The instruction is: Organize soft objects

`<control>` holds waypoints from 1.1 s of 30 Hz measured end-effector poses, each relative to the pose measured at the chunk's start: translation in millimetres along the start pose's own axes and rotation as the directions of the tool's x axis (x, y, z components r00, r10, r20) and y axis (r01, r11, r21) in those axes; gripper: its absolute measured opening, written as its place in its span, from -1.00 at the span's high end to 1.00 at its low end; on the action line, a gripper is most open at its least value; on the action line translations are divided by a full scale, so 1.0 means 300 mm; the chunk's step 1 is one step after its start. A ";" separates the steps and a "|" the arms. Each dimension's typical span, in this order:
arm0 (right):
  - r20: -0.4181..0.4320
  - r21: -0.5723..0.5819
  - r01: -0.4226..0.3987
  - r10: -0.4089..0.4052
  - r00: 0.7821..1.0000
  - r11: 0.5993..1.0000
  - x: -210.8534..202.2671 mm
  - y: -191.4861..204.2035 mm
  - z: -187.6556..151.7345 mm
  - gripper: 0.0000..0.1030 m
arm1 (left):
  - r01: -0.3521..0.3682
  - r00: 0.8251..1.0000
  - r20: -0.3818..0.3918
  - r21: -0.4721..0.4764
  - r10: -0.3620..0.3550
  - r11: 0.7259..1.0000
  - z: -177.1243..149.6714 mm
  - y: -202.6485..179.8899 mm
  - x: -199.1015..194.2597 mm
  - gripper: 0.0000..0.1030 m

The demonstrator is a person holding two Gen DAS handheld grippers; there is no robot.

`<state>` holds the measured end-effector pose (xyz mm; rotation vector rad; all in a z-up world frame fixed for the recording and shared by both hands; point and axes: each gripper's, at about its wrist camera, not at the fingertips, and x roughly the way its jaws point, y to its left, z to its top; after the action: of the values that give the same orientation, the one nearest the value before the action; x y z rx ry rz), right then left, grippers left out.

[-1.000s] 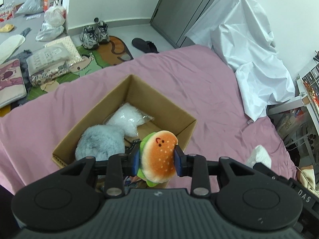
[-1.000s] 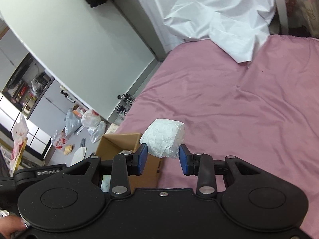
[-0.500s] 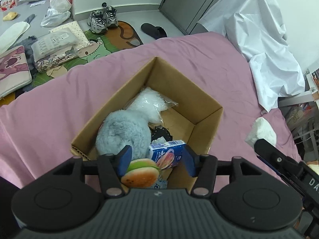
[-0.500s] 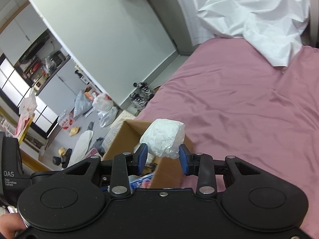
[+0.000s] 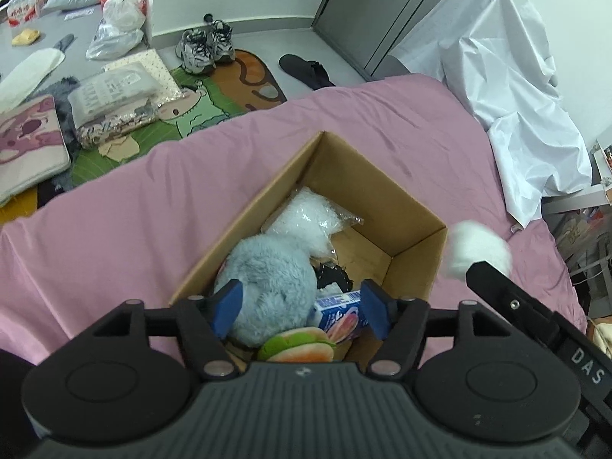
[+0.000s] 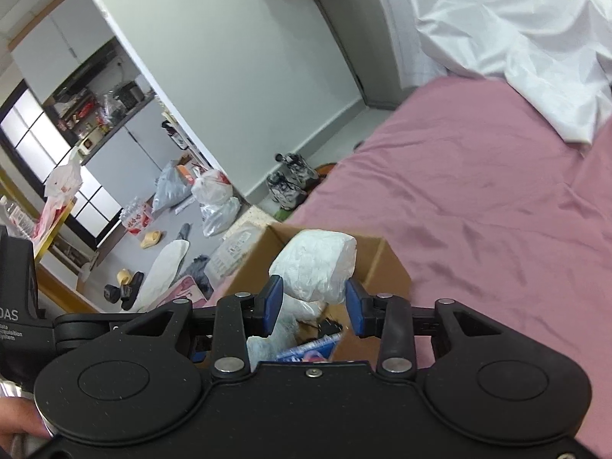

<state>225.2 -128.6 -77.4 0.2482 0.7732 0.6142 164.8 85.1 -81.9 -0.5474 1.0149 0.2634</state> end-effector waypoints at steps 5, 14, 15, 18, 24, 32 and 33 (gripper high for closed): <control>0.013 0.022 0.012 -0.013 1.000 1.000 -0.014 -0.006 0.001 0.00 | 0.011 1.000 -0.005 0.031 -0.011 0.999 0.023 -0.010 -0.022 -0.54; 0.049 0.068 0.076 -0.079 0.996 0.995 -0.093 -0.027 -0.035 -0.59 | 0.000 1.000 0.022 0.147 -0.004 0.989 0.030 -0.058 -0.084 -0.75; 0.051 0.072 0.078 -0.081 0.995 0.994 -0.106 -0.027 -0.037 -0.62 | 0.001 1.000 0.023 0.162 -0.005 0.987 0.029 -0.063 -0.089 -0.76; 0.054 0.077 0.086 -0.090 0.994 0.993 -0.141 -0.026 -0.037 -0.69 | -0.005 1.000 0.031 0.213 -0.002 0.977 0.016 -0.087 -0.103 -0.84; 0.086 0.088 0.109 -0.116 0.989 0.990 -0.212 -0.034 -0.037 -0.83 | -0.024 0.999 0.052 0.270 0.010 0.963 -0.014 -0.122 -0.149 -0.99; 0.135 0.090 0.116 -0.128 0.983 0.989 -0.291 -0.029 -0.068 -0.92 | -0.009 0.996 0.083 0.315 -0.019 0.949 -0.053 -0.142 -0.218 -0.99; 0.139 0.085 0.119 -0.130 0.982 0.989 -0.297 -0.024 -0.072 -0.93 | -0.007 0.996 0.087 0.317 -0.022 0.948 -0.057 -0.141 -0.224 -0.99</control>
<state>163.4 -188.2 -44.3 0.3088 0.6675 0.4439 137.1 43.0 -18.1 -0.2440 0.9448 0.1124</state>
